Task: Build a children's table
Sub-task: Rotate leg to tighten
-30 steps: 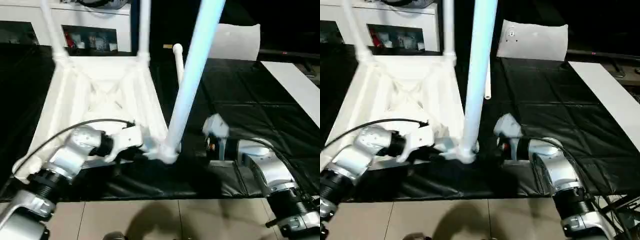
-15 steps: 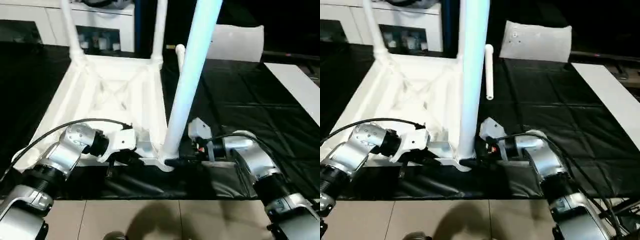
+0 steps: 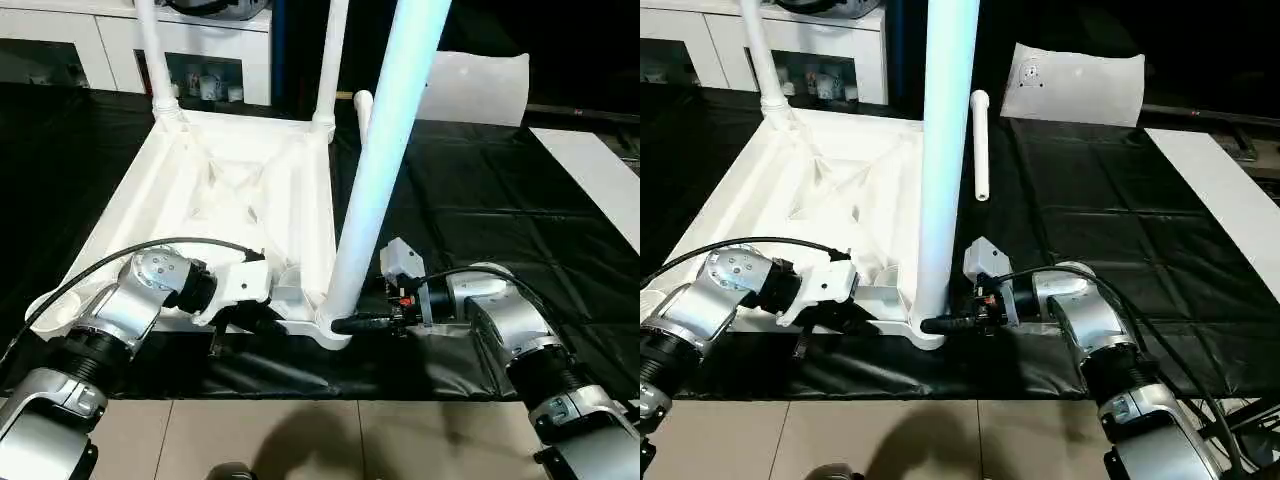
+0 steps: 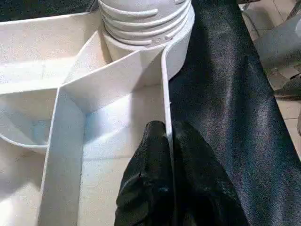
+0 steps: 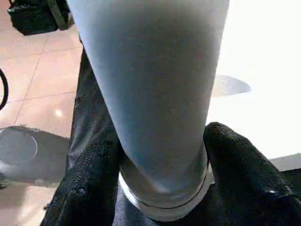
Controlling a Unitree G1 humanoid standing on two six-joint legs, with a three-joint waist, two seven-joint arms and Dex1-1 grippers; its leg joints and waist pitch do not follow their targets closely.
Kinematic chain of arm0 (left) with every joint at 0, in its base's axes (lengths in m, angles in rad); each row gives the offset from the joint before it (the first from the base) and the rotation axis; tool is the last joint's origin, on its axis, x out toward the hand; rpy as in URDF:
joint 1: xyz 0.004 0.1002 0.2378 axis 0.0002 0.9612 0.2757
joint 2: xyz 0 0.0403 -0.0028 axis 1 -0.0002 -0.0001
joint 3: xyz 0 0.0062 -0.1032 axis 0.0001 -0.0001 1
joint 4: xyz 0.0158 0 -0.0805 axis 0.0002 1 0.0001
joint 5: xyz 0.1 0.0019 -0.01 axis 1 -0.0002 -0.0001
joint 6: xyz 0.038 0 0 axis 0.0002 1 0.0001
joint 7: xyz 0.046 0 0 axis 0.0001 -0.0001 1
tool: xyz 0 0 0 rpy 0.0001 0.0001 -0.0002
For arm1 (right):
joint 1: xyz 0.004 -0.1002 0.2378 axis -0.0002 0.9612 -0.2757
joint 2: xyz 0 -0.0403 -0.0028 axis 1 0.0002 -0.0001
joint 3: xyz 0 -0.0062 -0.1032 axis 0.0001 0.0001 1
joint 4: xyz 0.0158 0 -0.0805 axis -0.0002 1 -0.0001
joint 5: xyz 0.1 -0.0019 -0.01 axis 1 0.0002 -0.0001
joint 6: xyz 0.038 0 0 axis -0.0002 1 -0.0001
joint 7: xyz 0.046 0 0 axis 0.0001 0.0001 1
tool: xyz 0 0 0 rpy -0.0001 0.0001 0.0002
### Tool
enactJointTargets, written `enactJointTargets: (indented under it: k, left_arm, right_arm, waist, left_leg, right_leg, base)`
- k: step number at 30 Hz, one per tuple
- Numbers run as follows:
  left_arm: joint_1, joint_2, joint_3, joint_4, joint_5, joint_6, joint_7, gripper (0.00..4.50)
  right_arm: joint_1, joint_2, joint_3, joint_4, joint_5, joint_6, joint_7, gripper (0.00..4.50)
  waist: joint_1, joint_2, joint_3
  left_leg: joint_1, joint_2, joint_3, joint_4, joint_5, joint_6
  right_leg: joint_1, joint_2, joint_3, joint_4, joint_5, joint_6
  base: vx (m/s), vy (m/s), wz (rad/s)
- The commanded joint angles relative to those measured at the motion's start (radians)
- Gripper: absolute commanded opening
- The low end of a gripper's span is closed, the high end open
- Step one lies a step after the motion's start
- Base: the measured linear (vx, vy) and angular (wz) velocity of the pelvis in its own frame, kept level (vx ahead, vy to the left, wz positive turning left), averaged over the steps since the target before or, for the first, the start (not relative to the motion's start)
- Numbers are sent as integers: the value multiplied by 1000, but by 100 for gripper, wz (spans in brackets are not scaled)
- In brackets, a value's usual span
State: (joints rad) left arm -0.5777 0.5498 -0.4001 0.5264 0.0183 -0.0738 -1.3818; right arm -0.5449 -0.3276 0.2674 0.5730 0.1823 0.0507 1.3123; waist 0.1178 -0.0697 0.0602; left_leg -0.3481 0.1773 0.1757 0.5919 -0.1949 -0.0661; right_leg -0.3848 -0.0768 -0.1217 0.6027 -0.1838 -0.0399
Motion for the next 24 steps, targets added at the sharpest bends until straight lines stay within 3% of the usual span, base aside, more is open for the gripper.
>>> enactJointTargets:
  k: [1,3,5,7,8,10,11,12,13,14,15,17,19,20,21,24]
  left_arm:
    - [25,-42,-26,32,15,10,21,0]
    - [23,-47,-20,35,16,17,38,0]
    - [17,-83,25,29,14,103,155,0]
    - [16,-114,59,12,-6,168,219,0]
    - [16,-116,61,10,-7,172,223,0]
    - [17,-173,104,-33,-24,282,328,0]
    - [16,-201,124,-48,-29,327,376,0]
    - [14,-240,148,-69,-36,386,436,0]
    - [13,-274,166,-88,-41,427,486,0]
    - [12,-303,179,-103,-40,457,527,0]
    - [11,-331,183,-117,-36,477,562,0]
    - [10,-356,184,-127,-28,491,592,0]
    - [6,-390,188,-132,-17,503,637,0]
    - [3,-411,186,-134,-10,511,659,0]
    - [1,-432,181,-136,-1,515,683,0]
    - [2,-453,171,-146,18,534,708,0]
  right_arm:
    - [33,7,8,-27,10,24,25,248]
    - [46,18,3,-43,13,38,-3,235]
    - [71,49,-2,-67,-1,69,-95,220]
    - [75,75,-2,-58,-37,73,-187,215]
    - [75,77,-2,-57,-40,72,-194,212]
    - [68,143,-19,-35,-66,102,-342,208]
    - [63,172,-29,-27,-68,120,-398,208]
    - [54,214,-43,-15,-70,144,-471,208]
    - [43,250,-55,-1,-74,161,-537,205]
    - [34,279,-68,8,-76,183,-592,204]
    - [20,311,-82,23,-78,203,-652,204]
    - [5,340,-95,39,-79,216,-707,204]
    - [-11,372,-105,57,-79,224,-759,204]
    - [-21,390,-103,66,-84,220,-781,204]
    - [-30,406,-102,74,-87,219,-796,204]
    - [-34,425,-107,77,-98,214,-814,204]
  waist:
    - [-7,7,-63]
    - [-6,7,-61]
    - [-6,7,-55]
    - [-13,5,-49]
    - [-18,4,-47]
    - [-32,8,-41]
    - [-41,6,-40]
    - [-52,7,-41]
    - [-68,15,-41]
    - [-76,21,-43]
    - [-90,24,-48]
    - [-103,31,-47]
    - [-118,35,-39]
    - [-123,33,-40]
    - [-125,34,-42]
    - [-121,28,-43]
  left_leg:
    - [9,77,-20,-75,-168,24]
    - [9,77,-22,-77,-179,21]
    - [13,76,-24,-80,-221,8]
    - [16,68,-27,-78,-265,-4]
    - [16,68,-29,-79,-278,-8]
    - [36,56,-33,-67,-345,-19]
    - [40,56,-34,-64,-355,-24]
    - [41,53,-39,-60,-373,-28]
    - [40,56,-47,-61,-402,-31]
    - [40,61,-51,-65,-424,-30]
    - [30,70,-58,-73,-450,-31]
    - [24,77,-63,-82,-506,-28]
    - [43,74,-61,-82,-574,-37]
    - [45,71,-61,-79,-580,-40]
    - [38,70,-64,-79,-568,-41]
    - [34,65,-59,-79,-512,-29]
  right_leg:
    - [43,-104,80,-71,-289,-162]
    - [43,-104,80,-75,-314,-154]
    - [38,-106,78,-85,-390,-137]
    - [37,-114,75,-104,-550,-87]
    - [37,-113,72,-107,-586,-73]
    - [21,-115,55,-137,-741,-21]
    - [19,-115,50,-143,-764,-13]
    - [23,-114,34,-153,-794,6]
    - [31,-113,15,-161,-785,17]
    - [36,-111,7,-163,-759,14]
    - [51,-109,-3,-157,-692,14]
    - [56,-116,-9,-153,-655,16]
    - [40,-118,-15,-166,-669,11]
    - [40,-120,-18,-168,-673,11]
    - [48,-125,-17,-167,-671,13]
    - [41,-132,2,-167,-661,4]
  base:
    - [0,0,0]
    - [0,0,0]
    - [0,0,0]
    - [0,0,0]
    - [0,0,0]
    - [0,0,0]
    - [0,0,0]
    - [-51,10,-5]
    - [-52,34,-11]
    - [-65,70,-16]
    - [-38,60,-12]
    - [-10,33,-5]
    - [0,0,0]
    - [0,0,0]
    - [0,0,0]
    - [0,0,0]
